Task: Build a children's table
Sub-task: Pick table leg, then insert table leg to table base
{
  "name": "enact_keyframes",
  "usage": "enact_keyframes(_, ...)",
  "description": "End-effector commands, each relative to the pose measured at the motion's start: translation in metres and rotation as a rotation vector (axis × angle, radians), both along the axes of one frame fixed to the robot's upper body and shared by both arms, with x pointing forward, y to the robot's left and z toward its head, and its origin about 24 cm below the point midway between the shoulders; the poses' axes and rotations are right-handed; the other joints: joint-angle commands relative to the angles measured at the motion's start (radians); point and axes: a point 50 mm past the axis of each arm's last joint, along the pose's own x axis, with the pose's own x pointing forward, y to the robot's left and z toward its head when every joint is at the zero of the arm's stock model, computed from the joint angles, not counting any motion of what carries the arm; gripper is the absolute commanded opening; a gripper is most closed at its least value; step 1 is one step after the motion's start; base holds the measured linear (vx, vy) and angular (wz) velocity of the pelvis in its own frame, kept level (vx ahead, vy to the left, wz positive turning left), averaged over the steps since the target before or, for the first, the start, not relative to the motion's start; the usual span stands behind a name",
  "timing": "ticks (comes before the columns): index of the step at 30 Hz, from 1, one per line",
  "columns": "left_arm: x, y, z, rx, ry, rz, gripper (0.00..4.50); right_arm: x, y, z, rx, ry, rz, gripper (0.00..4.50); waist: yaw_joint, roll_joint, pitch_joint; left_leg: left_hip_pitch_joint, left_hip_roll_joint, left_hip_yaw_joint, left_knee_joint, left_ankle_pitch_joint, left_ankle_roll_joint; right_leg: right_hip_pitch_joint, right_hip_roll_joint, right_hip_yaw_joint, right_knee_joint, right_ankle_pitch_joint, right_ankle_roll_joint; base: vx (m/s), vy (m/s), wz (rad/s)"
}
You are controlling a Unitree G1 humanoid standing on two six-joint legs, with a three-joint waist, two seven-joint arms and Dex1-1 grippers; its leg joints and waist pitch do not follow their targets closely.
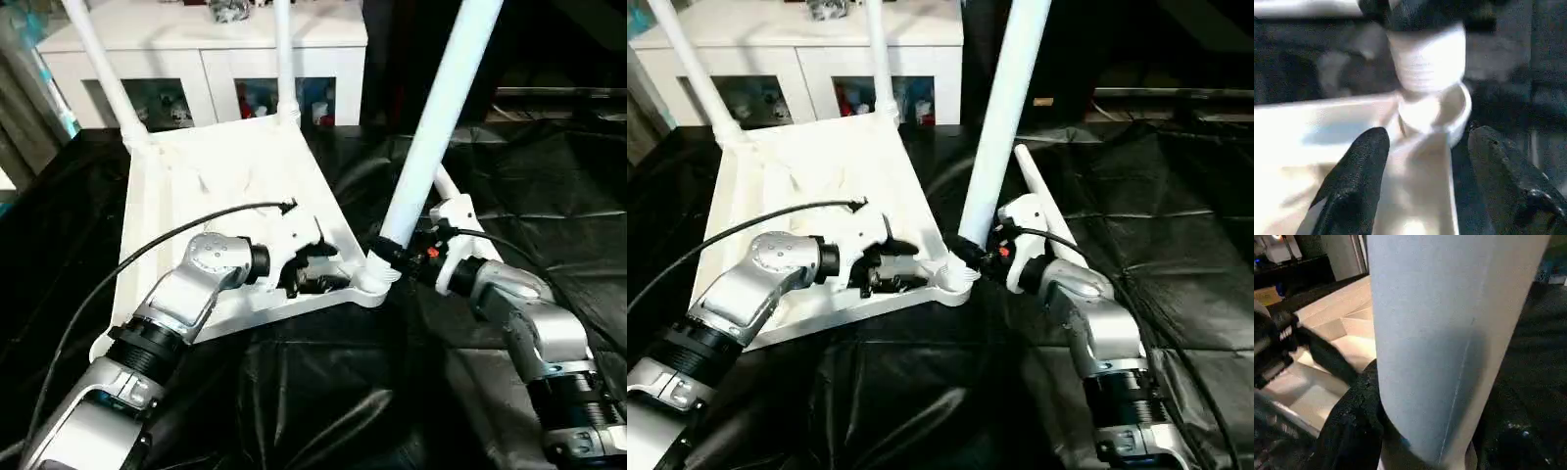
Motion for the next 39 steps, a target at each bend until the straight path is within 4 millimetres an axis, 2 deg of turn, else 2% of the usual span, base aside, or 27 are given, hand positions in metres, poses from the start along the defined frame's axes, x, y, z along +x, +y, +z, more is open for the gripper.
enact_keyframes(1,-0.001,0.003,-0.002,0.029,0.003,-0.014,2.95,0.003,0.005,0.006,-0.001,-0.025,0.015,1.91,0.002,-0.007,-0.077,0.026,0.059,-0.032,-0.064,-0.189,0.03,0.044,-0.073,0.047,-0.071,-0.16,-0.237,0.0,0.0,0.0)
enact_keyframes(5,-0.002,0.009,-0.008,0.077,0.024,0.003,2.95,0.001,0.007,0.005,0.0,-0.02,0.024,1.91,0.001,-0.009,-0.077,0.024,0.058,-0.032,-0.064,-0.181,0.037,0.044,-0.072,0.047,-0.069,-0.129,-0.246,0.0,0.0,0.0)
enact_keyframes(6,-0.002,0.011,-0.01,0.095,0.029,0.014,2.67,0.001,0.008,0.004,0.001,-0.02,0.026,1.91,0.001,-0.008,-0.078,0.025,0.059,-0.032,-0.064,-0.18,0.038,0.043,-0.072,0.047,-0.068,-0.127,-0.246,0.0,0.0,0.0)
enact_keyframes(9,-0.002,0.012,-0.014,0.105,0.045,0.043,2.54,0.001,0.01,0.004,0.003,-0.019,0.031,1.91,0.001,-0.007,-0.078,0.025,0.058,-0.031,-0.062,-0.17,0.042,0.043,-0.072,0.047,-0.068,-0.119,-0.25,0.0,0.0,0.0)
enact_keyframes(12,-0.001,0.014,-0.016,0.089,0.071,0.064,2.19,0.001,0.012,0.003,0.006,-0.017,0.039,1.91,0.002,-0.006,-0.078,0.025,0.058,-0.031,-0.062,-0.167,0.045,0.043,-0.072,0.047,-0.067,-0.112,-0.255,0.0,0.0,0.0)
enact_keyframes(16,-0.002,0.015,-0.018,0.054,0.102,0.08,2.08,0.001,0.016,0.002,0.005,-0.01,0.05,1.91,0.001,-0.006,-0.077,0.026,0.058,-0.032,-0.063,-0.181,0.04,0.043,-0.073,0.047,-0.069,-0.129,-0.254,0.0,0.0,0.0)
enact_keyframes(17,-0.003,0.015,-0.019,0.043,0.106,0.078,1.81,0.001,0.016,0.002,0.0,-0.005,0.055,1.91,0.002,-0.006,-0.077,0.026,0.059,-0.032,-0.063,-0.18,0.039,0.043,-0.073,0.047,-0.069,-0.129,-0.253,0.0,0.0,0.0)
enact_keyframes(19,-0.003,0.015,-0.019,0.028,0.108,0.074,1.71,0.001,0.017,0.0,-0.012,0.004,0.06,1.91,0.002,-0.005,-0.078,0.025,0.059,-0.032,-0.064,-0.182,0.039,0.043,-0.073,0.047,-0.069,-0.126,-0.253,0.0,0.0,0.0)
enact_keyframes(20,-0.004,0.017,-0.02,0.031,0.111,0.07,1.62,0.001,0.017,-0.001,-0.024,0.012,0.061,1.91,0.001,-0.012,-0.077,0.025,0.059,-0.032,-0.065,-0.184,0.04,0.043,-0.072,0.047,-0.07,-0.13,-0.252,0.0,0.0,0.0)
enact_keyframes(21,-0.004,0.017,-0.021,0.033,0.111,0.07,1.47,0.002,0.017,-0.001,-0.025,0.013,0.061,1.91,0.002,-0.008,-0.078,0.026,0.059,-0.032,-0.064,-0.181,0.039,0.043,-0.073,0.047,-0.067,-0.132,-0.253,0.0,0.0,0.0)
enact_keyframes(28,-0.004,0.019,-0.023,0.018,0.123,0.076,0.9,0.005,0.019,-0.004,-0.056,0.035,0.064,1.91,0.002,-0.013,-0.078,0.024,0.058,-0.031,-0.062,-0.161,0.047,0.043,-0.074,0.048,-0.067,-0.121,-0.251,0.0,0.0,0.0)
enact_keyframes(30,-0.004,0.021,-0.024,0.023,0.127,0.07,0.65,0.006,0.02,-0.005,-0.064,0.039,0.058,1.91,0.002,-0.012,-0.077,0.024,0.058,-0.03,-0.062,-0.165,0.047,0.042,-0.074,0.048,-0.069,-0.132,-0.251,0.0,0.0,0.0)
enact_keyframes(33,-0.006,0.024,-0.028,0.057,0.131,0.061,0.51,0.009,0.02,-0.006,-0.072,0.043,0.052,1.91,0.001,-0.01,-0.076,0.027,0.059,-0.032,-0.064,-0.183,0.04,0.04,-0.074,0.047,-0.07,-0.158,-0.248,0.0,0.0,0.0)
enact_keyframes(39,-0.007,0.027,-0.031,0.088,0.135,0.055,0.13,0.013,0.023,-0.006,-0.082,0.056,0.057,1.91,-0.003,-0.013,-0.072,0.028,0.059,-0.033,-0.067,-0.222,0.019,0.039,-0.075,0.049,-0.077,-0.227,-0.231,0.0,0.0,0.0)
